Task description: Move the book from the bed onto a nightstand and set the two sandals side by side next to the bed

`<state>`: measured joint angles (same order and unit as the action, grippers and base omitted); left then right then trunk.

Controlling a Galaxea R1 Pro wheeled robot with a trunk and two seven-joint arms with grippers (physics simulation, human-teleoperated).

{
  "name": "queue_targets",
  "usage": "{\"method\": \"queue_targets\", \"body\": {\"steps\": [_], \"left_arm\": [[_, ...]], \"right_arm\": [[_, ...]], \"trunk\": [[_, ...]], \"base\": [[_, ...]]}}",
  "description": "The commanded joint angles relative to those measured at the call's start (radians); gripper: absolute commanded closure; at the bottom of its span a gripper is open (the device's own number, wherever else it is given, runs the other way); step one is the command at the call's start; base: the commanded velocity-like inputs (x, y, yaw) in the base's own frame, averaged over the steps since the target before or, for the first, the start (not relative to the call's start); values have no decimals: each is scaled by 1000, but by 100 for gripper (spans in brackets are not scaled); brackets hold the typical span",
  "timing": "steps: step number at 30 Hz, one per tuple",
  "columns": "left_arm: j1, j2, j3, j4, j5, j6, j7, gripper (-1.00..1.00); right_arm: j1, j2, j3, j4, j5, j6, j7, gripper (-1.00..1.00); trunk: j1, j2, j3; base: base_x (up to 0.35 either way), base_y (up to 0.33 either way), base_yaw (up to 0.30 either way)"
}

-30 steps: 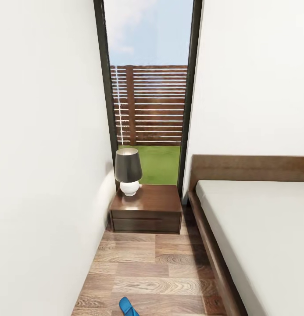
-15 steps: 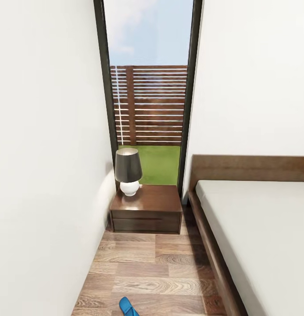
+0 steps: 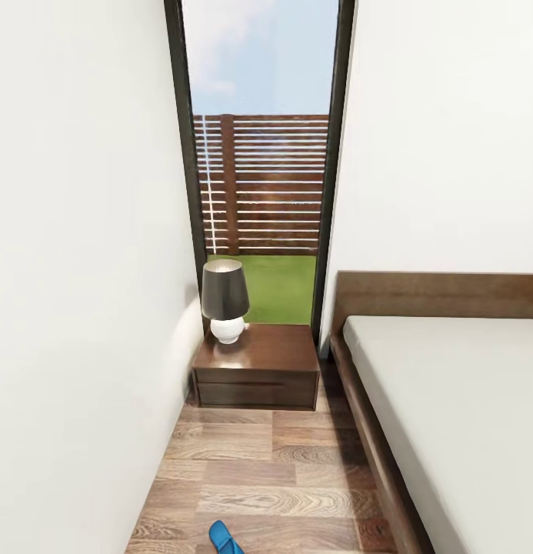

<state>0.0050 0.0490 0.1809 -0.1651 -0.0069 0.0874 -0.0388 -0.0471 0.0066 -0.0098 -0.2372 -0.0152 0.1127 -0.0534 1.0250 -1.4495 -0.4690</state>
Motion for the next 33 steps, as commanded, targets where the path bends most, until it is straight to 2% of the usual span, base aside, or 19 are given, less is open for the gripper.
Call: {"method": "queue_targets", "body": {"steps": [1, 8, 15, 16, 18, 24, 29, 33], "left_arm": [[0, -1, 15, -9, 2, 8, -4, -100], [-3, -2, 57, -53, 41, 8, -4, -100], [-16, -2, 68, -89, 121, 12, -4, -100], [-22, -2, 69, -96, 139, 16, -5, -100], [-30, -2, 69, -101, 151, 19, -5, -100], [-62, -3, 70, -108, 168, 24, -7, -100], [-85, -6, 71, -110, 172, 28, -19, -100], [-101, -4, 71, -112, 174, 30, -52, -100]], "right_arm": [[0, 1, -1, -20, -2, 26, -4, -100], [-31, 8, -1, -112, -5, 160, -7, -100], [-133, 12, -1, -133, -36, 263, -10, -100], [-164, 12, -1, -135, -43, 294, -10, -100], [-196, 13, 0, -136, -48, 329, -10, -100], [-290, 22, 0, -138, -57, 416, -12, -100], [-359, 26, 0, -140, -61, 440, -12, -100], [-396, 28, 0, -150, -61, 449, -12, -100]], "trunk": [[0, -1, -1], [0, -1, -1], [0, -1, -1], [0, -1, -1], [0, -1, -1], [0, -1, -1], [0, -1, -1], [0, -1, -1]], "base": [[0, 0, 0], [0, 0, 0], [0, 0, 0], [0, 0, 0], [0, 0, 0], [0, 0, 0], [0, 0, 0], [0, 0, 0]]}}
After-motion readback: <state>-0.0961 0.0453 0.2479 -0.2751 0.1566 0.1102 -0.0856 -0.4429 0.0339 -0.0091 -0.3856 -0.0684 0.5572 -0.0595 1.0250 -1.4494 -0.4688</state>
